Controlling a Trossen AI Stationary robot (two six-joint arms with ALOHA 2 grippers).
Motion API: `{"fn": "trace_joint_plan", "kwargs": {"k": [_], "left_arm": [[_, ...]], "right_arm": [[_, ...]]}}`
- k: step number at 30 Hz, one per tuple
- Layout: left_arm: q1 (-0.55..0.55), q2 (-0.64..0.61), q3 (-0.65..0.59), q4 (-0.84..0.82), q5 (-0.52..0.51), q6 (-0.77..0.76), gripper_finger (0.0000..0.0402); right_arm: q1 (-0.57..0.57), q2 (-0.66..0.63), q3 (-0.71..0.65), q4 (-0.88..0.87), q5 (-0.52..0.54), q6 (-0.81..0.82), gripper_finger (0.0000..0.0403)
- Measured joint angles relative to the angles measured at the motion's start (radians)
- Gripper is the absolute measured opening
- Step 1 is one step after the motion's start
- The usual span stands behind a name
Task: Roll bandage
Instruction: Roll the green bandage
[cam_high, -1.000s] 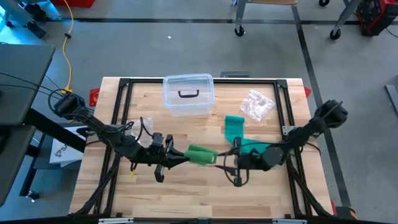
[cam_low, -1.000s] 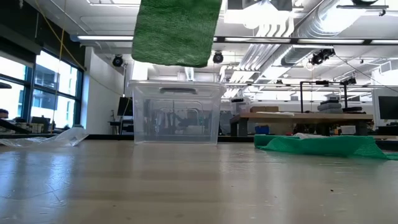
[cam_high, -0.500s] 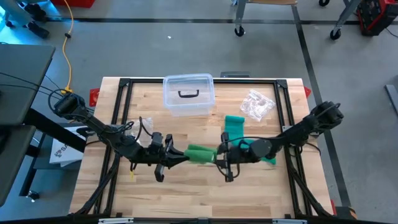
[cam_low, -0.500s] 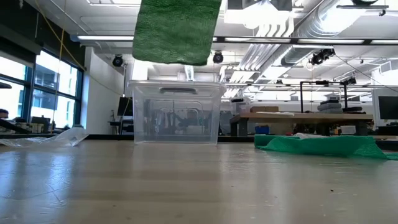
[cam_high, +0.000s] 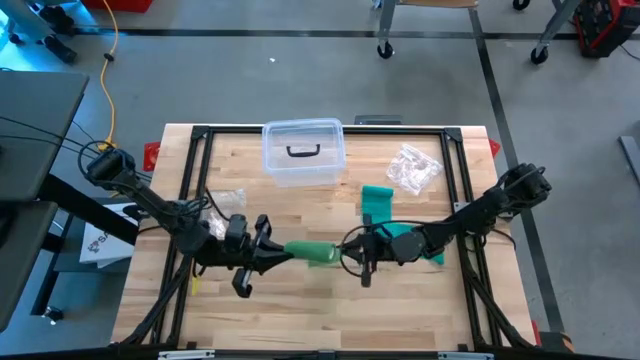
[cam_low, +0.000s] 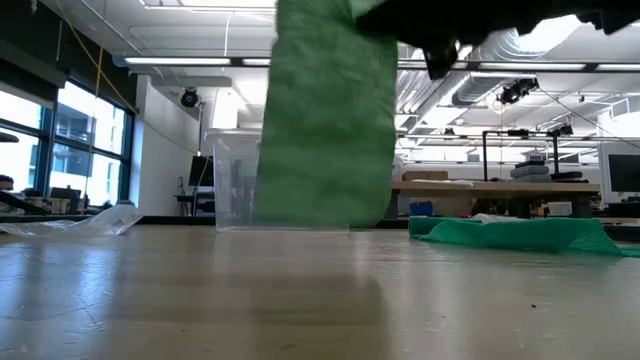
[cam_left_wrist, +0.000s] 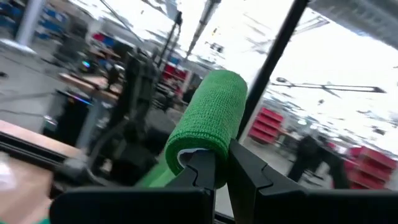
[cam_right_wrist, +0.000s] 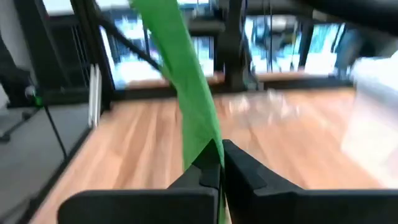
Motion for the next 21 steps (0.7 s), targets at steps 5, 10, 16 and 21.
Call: {"fn": "trace_joint_plan", "kwargs": {"k": [5,10,16,21], "left_arm": [[-0.005,-0.043,0.000,-0.027,-0.097,0.077,0.0014],[-0.002,-0.098,0.000,-0.123,-0.234,0.145,0.0014],[0.004,-0.137,0.000,-0.156,-0.375,0.296,0.0014],[0.005,-0.153,0.000,-0.155,-0.496,0.433,0.0014]], "right_arm": [[0.039,0.000,-0.014,-0.097,-0.080,0.034,0.0000],[0.092,0.000,-0.014,-0.102,-0.182,0.002,0.0000],[0.128,0.000,0.044,-0.100,-0.315,-0.037,0.0000],[0.141,-0.001,0.105,-0.100,-0.414,-0.081,0.0000]]}}
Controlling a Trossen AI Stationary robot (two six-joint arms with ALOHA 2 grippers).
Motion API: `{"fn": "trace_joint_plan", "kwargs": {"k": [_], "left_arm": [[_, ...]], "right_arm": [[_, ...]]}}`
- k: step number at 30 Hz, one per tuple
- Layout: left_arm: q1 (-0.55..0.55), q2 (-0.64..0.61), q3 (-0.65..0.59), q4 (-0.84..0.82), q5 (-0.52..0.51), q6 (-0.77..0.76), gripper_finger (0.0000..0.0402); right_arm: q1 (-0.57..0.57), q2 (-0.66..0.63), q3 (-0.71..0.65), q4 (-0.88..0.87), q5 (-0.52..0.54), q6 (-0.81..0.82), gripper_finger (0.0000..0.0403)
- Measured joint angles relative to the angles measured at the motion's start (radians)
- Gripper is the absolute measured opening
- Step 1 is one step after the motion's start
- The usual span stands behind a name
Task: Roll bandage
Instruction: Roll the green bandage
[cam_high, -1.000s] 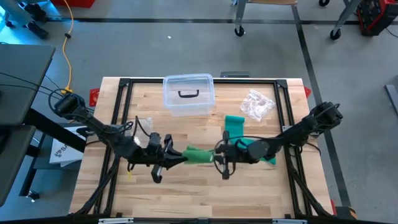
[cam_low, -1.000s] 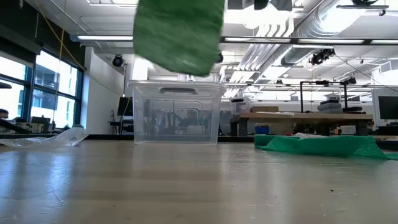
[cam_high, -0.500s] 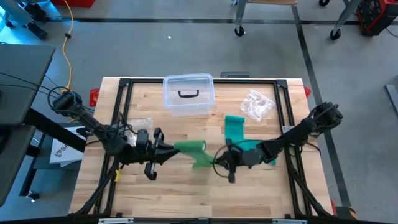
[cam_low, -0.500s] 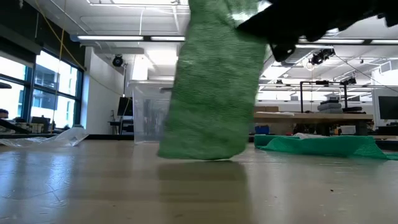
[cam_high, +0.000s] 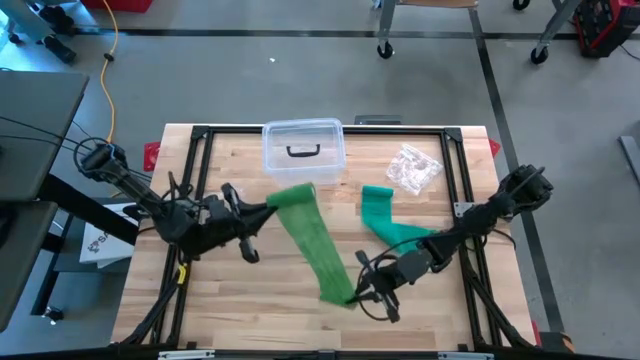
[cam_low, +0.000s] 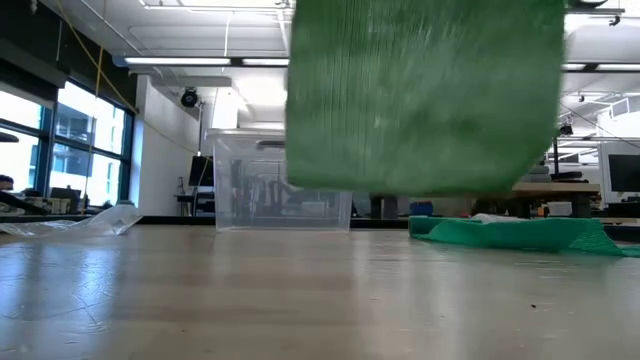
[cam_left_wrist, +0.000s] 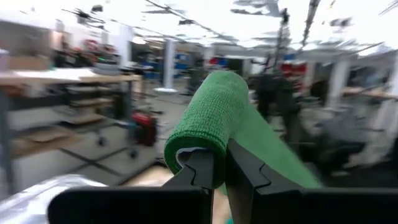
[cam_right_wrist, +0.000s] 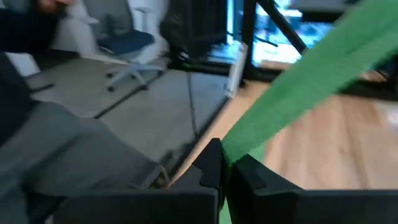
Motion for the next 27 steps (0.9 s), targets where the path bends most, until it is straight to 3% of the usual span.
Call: {"fn": "trace_joint_plan", "kwargs": {"k": [4,11,19,27], "left_arm": [[0.000,-0.032,0.000,0.036,-0.084,0.133,0.0014],[0.000,-0.071,0.000,0.088,-0.065,0.208,0.0014],[-0.024,-0.025,0.000,0.088,0.160,-0.008,0.0014],[-0.046,0.099,0.000,0.075,0.380,-0.363,0.0014]], "right_arm": [[0.004,0.000,0.003,-0.033,-0.001,0.009,0.0000],[0.002,0.000,0.002,-0.099,0.127,0.021,0.0000],[-0.087,0.000,0.001,-0.196,0.334,-0.024,0.0000],[-0.203,-0.002,0.001,-0.248,0.493,-0.134,0.0000]]}}
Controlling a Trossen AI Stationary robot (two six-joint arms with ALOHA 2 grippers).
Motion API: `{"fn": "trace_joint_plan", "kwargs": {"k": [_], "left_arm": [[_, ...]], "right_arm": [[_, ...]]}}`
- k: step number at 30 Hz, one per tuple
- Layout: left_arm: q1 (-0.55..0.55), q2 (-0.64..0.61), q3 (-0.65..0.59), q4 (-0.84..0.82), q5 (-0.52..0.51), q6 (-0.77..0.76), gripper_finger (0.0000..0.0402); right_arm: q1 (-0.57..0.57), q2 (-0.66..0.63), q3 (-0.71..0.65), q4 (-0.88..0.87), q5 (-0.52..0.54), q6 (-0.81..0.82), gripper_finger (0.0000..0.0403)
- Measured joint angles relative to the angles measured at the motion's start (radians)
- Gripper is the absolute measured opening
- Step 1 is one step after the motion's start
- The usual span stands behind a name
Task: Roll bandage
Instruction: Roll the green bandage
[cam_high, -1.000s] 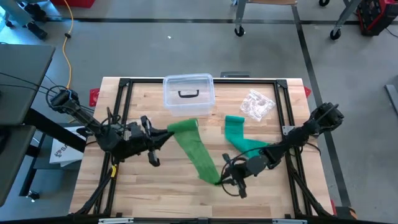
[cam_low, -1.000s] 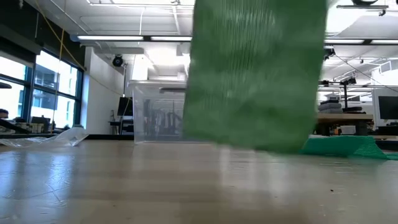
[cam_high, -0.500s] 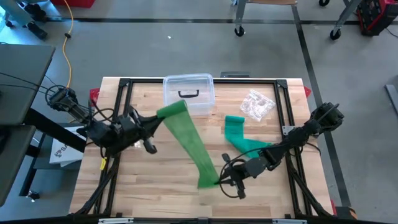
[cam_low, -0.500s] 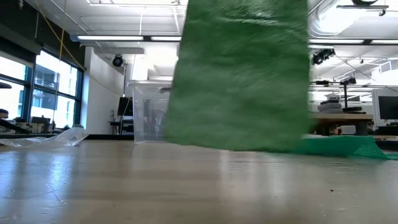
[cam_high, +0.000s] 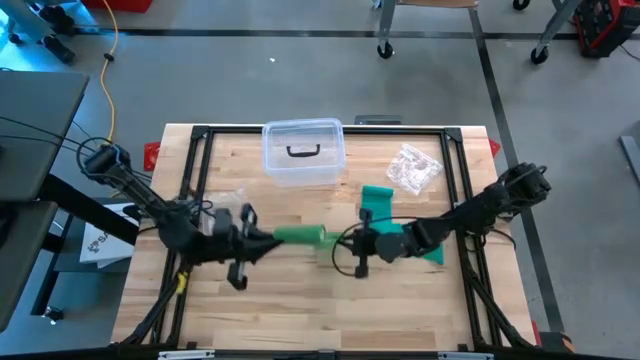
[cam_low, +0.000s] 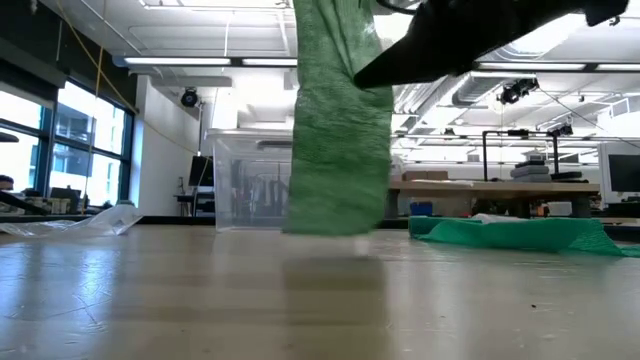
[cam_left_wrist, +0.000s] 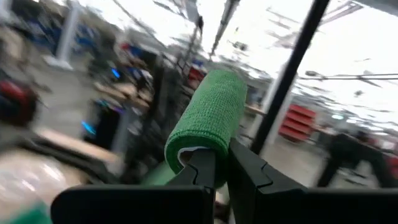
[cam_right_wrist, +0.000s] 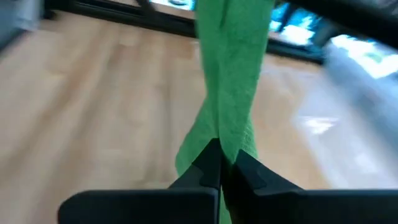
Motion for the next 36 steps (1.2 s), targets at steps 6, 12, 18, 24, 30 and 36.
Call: {"fn": "trace_joint_plan", "kwargs": {"k": [6,12,18,24,30,36], "left_arm": [[-0.022,0.137,0.000,-0.013,0.096,-0.266,0.0014],[-0.042,0.235,0.000,-0.025,0.119,-0.447,0.0014],[-0.030,0.308,0.001,-0.037,0.137,-0.559,0.0014],[0.019,0.392,0.001,-0.028,0.193,-0.655,0.0014],[0.071,0.447,0.001,-0.027,0.240,-0.719,0.0014],[0.117,0.493,0.002,-0.021,0.280,-0.761,0.0014]], "right_arm": [[-0.053,-0.097,0.000,0.002,0.101,-0.189,0.0000],[-0.076,-0.301,0.000,0.008,0.125,-0.360,0.0000],[-0.068,-0.482,0.000,0.008,0.115,-0.412,0.0000],[-0.010,-0.523,0.000,0.061,0.040,-0.449,0.0000],[0.049,-0.494,0.000,0.138,-0.048,-0.491,0.0000],[0.079,-0.444,0.000,0.234,-0.122,-0.492,0.0000]]}}
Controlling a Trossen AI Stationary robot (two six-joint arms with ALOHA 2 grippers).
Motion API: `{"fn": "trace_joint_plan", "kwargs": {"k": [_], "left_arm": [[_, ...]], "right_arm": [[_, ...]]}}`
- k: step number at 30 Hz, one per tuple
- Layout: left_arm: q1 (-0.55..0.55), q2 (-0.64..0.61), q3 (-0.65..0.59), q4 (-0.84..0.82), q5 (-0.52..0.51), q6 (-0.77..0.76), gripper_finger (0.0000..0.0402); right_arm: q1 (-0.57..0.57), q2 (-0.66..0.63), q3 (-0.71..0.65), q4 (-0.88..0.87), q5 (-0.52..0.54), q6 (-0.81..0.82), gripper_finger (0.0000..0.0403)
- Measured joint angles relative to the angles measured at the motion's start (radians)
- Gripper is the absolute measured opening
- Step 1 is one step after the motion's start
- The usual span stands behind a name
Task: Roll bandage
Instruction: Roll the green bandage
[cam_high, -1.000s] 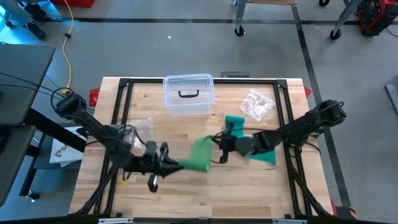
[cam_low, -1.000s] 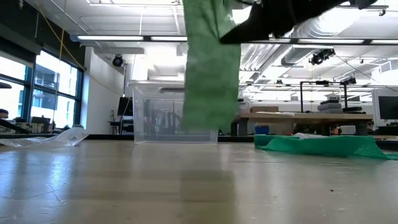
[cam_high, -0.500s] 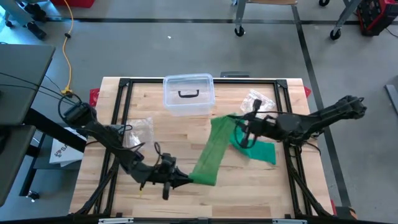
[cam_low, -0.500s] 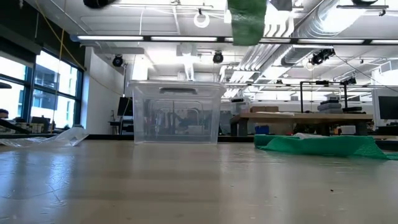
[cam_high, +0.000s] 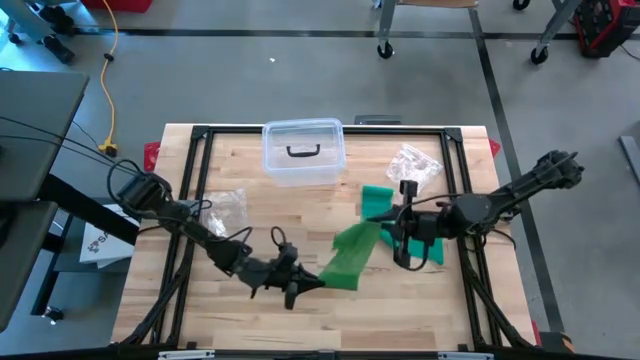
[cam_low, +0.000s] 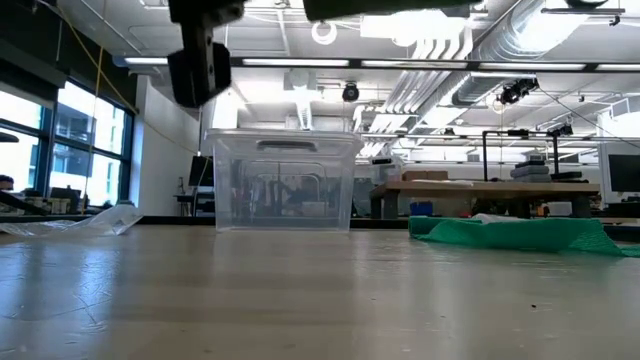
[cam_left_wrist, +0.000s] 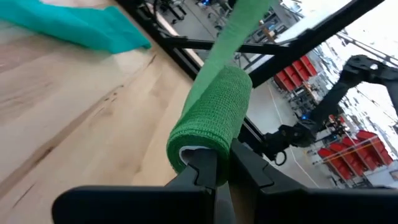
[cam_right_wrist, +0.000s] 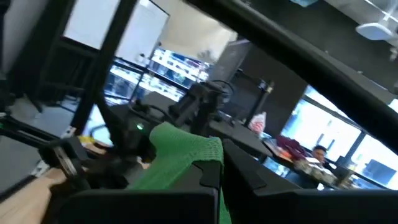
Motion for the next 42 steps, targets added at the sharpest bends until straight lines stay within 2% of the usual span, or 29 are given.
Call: {"fn": "trace_joint_plan", "kwargs": {"k": [5,10,15,22,29,35,42], "left_arm": [[0.042,0.082,0.072,-0.009,0.069,-0.005,0.0014],[0.077,0.168,0.172,-0.025,0.161,0.039,0.0014],[0.105,0.183,0.190,-0.065,0.178,0.060,0.0014],[0.171,0.183,0.190,-0.086,0.181,0.105,0.0014],[0.239,0.180,0.189,0.013,0.179,0.224,0.0014],[0.263,0.180,0.192,0.068,0.179,0.295,0.0014],[0.268,0.126,0.214,0.026,0.178,0.408,0.0014]], "right_arm": [[0.006,0.045,0.000,0.028,0.003,0.000,0.0000],[0.003,0.079,0.000,0.066,0.076,-0.018,0.0000],[0.033,0.079,0.001,0.123,0.076,-0.067,0.0000],[0.118,0.090,0.002,0.154,-0.028,-0.039,0.0000],[0.208,0.200,0.010,0.221,-0.060,0.001,0.0000],[0.256,0.336,0.136,0.176,-0.044,-0.033,0.0000],[0.294,0.437,0.329,-0.048,-0.015,-0.074,0.0000]]}}
